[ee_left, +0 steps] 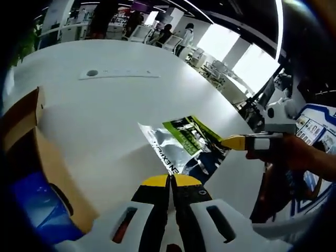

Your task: Operate the shoe box by opening the lid, removing the specified soft item, and placing it in the target area until the item is outside and the box remains undamaged.

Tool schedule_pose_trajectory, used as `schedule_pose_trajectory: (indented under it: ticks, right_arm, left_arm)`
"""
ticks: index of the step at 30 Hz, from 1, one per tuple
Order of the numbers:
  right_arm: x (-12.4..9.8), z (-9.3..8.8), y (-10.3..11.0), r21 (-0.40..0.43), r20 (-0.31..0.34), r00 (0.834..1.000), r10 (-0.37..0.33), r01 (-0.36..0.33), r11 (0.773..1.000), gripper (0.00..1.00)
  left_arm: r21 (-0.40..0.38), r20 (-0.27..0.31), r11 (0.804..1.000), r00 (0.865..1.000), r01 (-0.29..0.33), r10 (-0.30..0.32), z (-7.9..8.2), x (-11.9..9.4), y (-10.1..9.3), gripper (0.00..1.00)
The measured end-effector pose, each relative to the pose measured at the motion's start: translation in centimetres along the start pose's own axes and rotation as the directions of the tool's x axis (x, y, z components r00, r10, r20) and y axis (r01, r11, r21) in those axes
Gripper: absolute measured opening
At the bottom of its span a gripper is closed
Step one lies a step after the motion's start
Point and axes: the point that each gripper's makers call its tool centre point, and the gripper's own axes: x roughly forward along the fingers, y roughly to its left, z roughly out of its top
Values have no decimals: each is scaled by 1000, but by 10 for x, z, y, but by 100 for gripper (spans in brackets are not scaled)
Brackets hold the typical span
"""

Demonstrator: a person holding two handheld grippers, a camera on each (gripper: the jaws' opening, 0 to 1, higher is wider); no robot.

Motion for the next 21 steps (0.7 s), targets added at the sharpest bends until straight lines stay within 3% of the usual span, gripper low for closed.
schedule_pose_trajectory:
  ticks: [21]
  right_arm:
    - [23,-16,-14,17,-52,999,-13,14,1000,0]
  left_arm:
    - [28,-72,995,993,-90,92,-6,21,21,0]
